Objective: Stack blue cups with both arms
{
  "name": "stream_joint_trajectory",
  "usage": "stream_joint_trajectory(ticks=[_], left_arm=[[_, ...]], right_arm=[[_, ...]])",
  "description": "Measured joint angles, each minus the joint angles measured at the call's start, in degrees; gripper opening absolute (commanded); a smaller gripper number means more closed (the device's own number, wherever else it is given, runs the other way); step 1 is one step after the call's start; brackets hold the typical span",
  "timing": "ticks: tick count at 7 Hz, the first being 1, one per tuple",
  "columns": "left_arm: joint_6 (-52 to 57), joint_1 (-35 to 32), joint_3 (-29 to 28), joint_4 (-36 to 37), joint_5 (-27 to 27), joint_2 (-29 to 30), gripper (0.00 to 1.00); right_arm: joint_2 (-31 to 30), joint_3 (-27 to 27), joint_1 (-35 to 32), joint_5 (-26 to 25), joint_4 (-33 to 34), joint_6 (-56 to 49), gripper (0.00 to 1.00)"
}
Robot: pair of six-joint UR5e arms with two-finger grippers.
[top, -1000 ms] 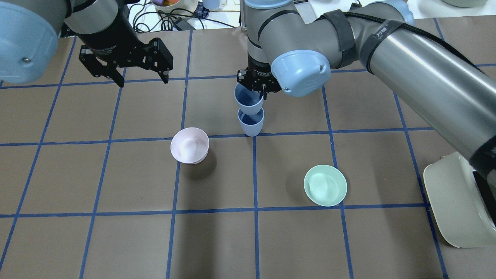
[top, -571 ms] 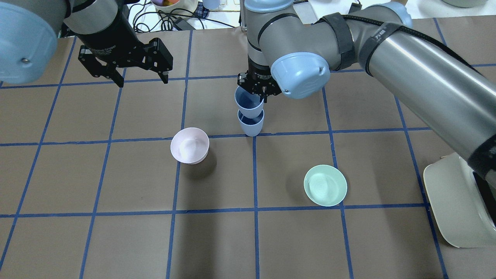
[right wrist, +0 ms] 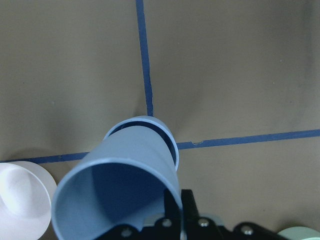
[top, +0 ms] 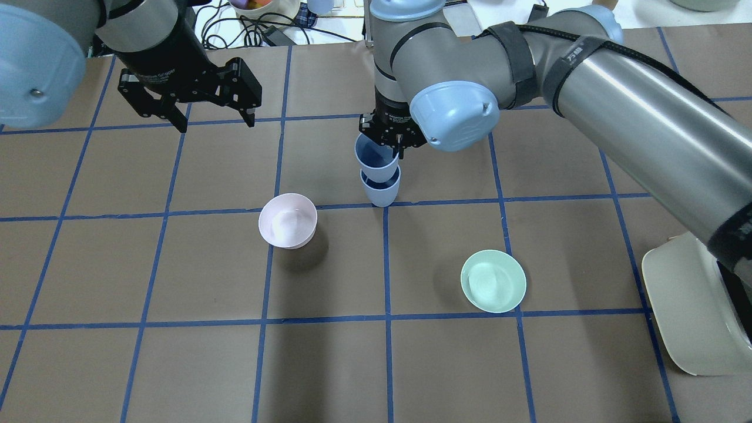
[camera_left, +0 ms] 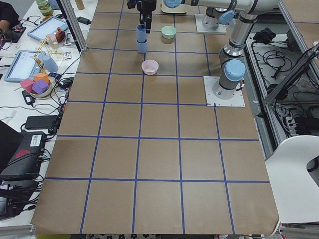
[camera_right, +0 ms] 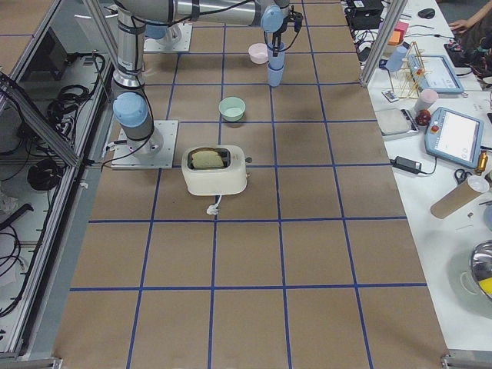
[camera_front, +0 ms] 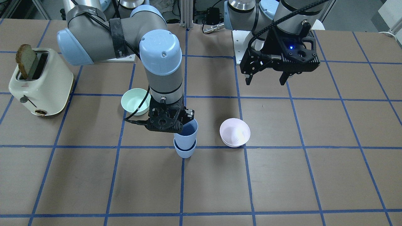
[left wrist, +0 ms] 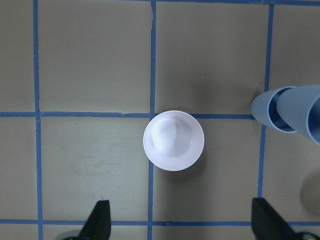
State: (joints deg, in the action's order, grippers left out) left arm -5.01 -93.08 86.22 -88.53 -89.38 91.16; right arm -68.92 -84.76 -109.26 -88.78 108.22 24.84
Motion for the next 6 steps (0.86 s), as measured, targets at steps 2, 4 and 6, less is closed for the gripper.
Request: stream_joint_trajectory(ticks=[2, 4, 6], left_arm=[[0.0, 0.0, 0.0, -0.1, 0.0, 0.0, 1.0], [0.0, 0.1, 0.0, -0.1, 0.0, 0.0, 1.0], [0.0, 0.1, 0.0, -0.1, 0.0, -0.1, 1.0]], right_arm=[[0.6, 0.6, 0.4, -0.1, 0.2, -0.8, 1.0], [-0.4, 4.4, 3.3, -0.5, -4.2, -6.3, 1.0], [-3.0, 10.8, 9.4, -0.7, -16.0, -14.9, 1.0]])
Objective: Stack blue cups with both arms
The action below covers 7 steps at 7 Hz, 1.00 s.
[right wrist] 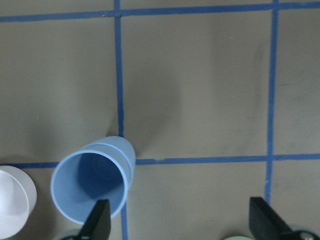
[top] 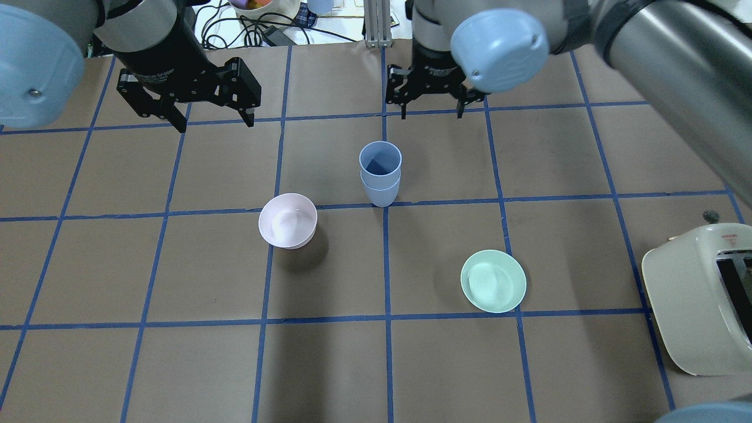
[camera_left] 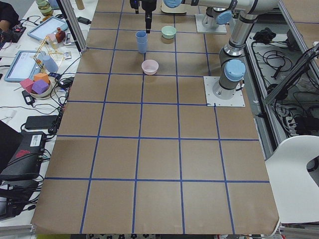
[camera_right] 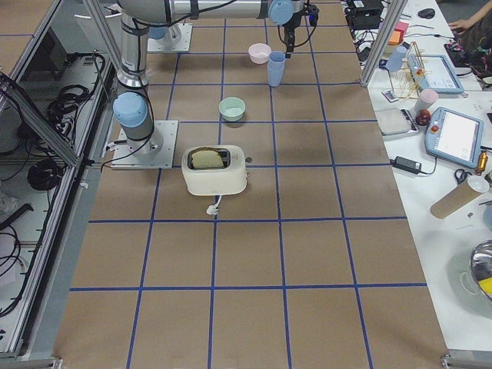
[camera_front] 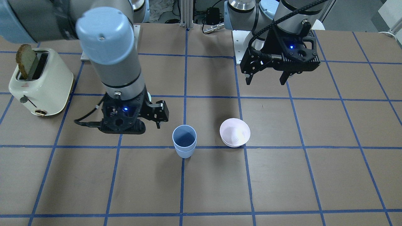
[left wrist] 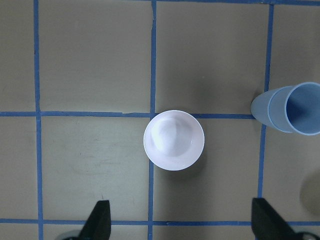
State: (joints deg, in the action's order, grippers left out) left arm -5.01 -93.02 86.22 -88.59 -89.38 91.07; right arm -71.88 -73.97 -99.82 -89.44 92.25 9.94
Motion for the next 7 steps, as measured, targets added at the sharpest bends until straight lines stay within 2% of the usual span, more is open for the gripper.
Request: stream_joint_trajectory(ticks=[2, 4, 7], left_arm=[[0.0, 0.0, 0.0, 0.0, 0.0, 0.0, 1.0], [0.0, 0.0, 0.0, 0.0, 0.0, 0.0, 1.0], [0.0, -0.1, 0.0, 0.0, 0.0, 0.0, 1.0]], right_arm=[[-4.8, 1.4, 5.7, 0.0, -8.0, -8.1, 1.0], [-7.8, 0.8, 8.0, -0.2, -11.6, -13.2, 1.0], [-11.7, -5.2, 9.1, -0.1, -9.6, -16.3, 1.0]])
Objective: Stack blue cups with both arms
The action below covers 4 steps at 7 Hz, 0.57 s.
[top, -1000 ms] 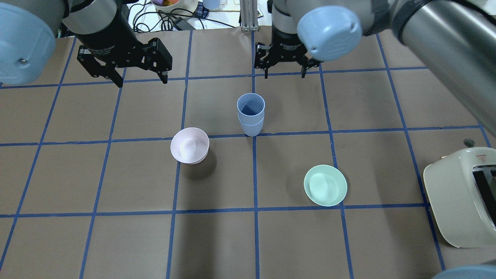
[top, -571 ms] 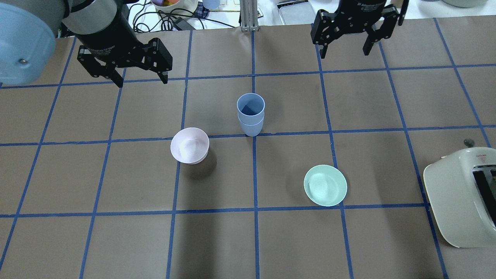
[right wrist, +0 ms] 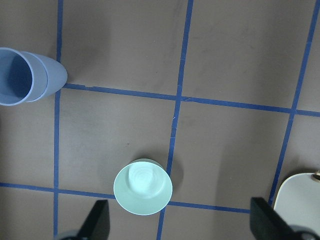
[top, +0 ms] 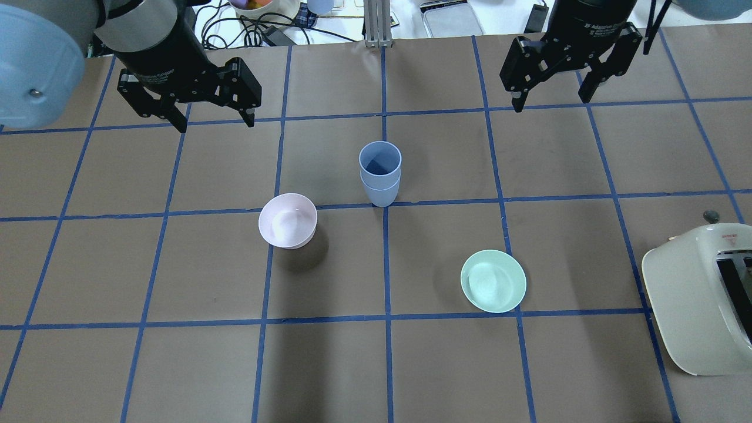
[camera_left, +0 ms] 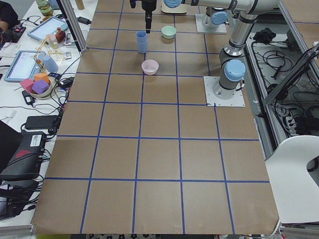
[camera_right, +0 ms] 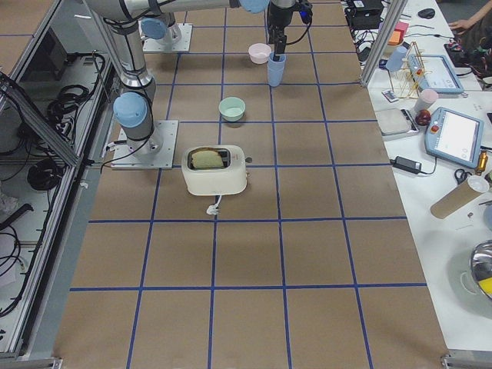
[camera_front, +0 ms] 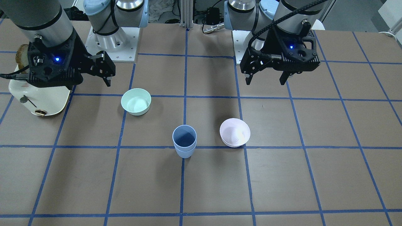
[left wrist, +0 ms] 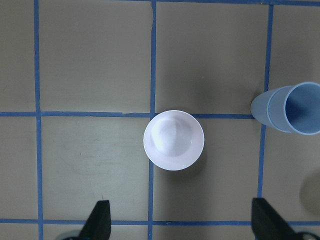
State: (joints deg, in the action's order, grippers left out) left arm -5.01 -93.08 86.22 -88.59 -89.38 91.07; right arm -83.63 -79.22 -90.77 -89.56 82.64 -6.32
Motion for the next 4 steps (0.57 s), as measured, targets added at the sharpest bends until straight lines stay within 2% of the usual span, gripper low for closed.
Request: stream_joint_trajectory(ticks=[4], left_arm=[[0.0, 0.0, 0.0, 0.0, 0.0, 0.0, 1.0]], right_arm=[[-1.0, -1.8, -0.1, 0.1, 3.5, 0.6, 1.0]])
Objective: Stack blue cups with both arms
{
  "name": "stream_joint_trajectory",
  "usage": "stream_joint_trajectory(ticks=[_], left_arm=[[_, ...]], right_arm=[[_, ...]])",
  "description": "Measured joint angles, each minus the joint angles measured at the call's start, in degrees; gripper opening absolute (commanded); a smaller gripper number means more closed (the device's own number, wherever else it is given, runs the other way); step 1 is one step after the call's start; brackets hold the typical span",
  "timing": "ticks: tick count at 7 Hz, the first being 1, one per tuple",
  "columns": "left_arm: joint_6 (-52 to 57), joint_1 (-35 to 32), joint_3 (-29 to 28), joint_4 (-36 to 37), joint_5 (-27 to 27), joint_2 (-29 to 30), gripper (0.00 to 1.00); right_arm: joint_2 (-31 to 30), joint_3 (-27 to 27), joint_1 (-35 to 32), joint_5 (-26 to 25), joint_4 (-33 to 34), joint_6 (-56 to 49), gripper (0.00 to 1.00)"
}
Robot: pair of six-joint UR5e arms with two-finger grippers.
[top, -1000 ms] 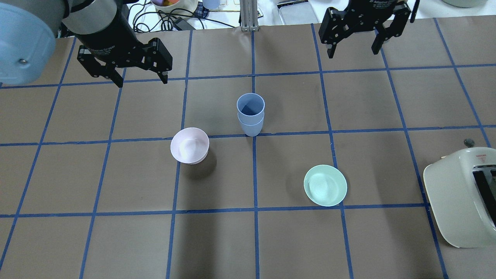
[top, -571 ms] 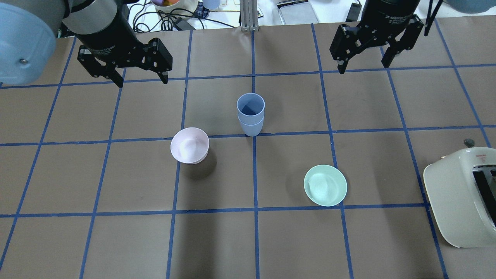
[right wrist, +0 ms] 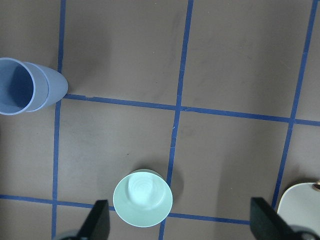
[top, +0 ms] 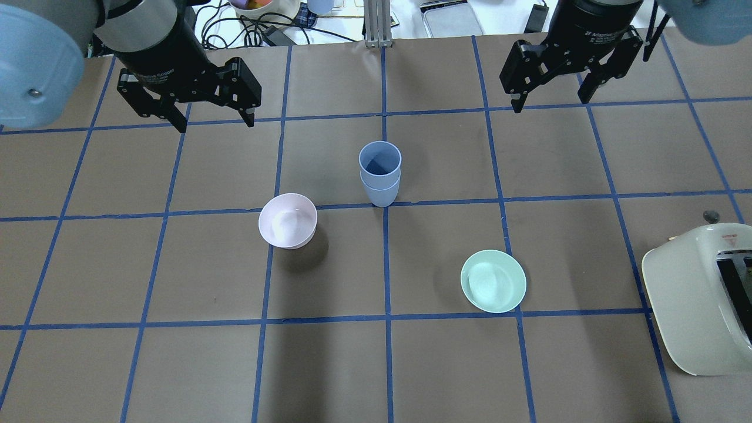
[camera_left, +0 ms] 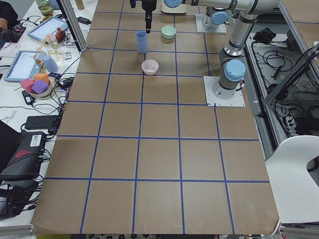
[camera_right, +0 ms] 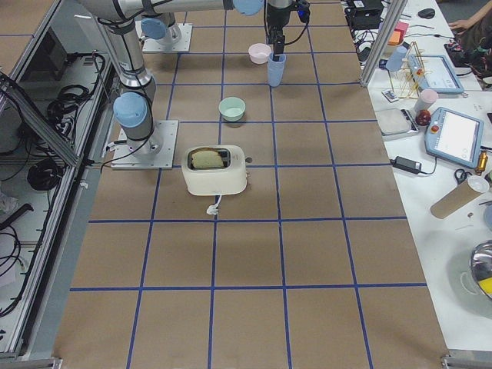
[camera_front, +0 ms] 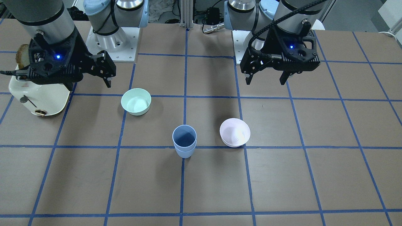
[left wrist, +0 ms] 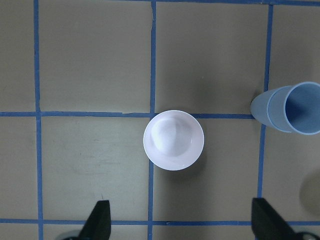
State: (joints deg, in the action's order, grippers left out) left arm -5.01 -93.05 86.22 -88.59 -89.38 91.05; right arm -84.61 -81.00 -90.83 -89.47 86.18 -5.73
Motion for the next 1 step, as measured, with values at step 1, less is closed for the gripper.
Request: stream_joint_trajectory(ticks=[1], left_arm=[[0.0, 0.0, 0.0, 0.0, 0.0, 0.0, 1.0]], right_arm=[[0.1, 0.0, 0.0, 0.0, 0.4, 0.2, 1.0]])
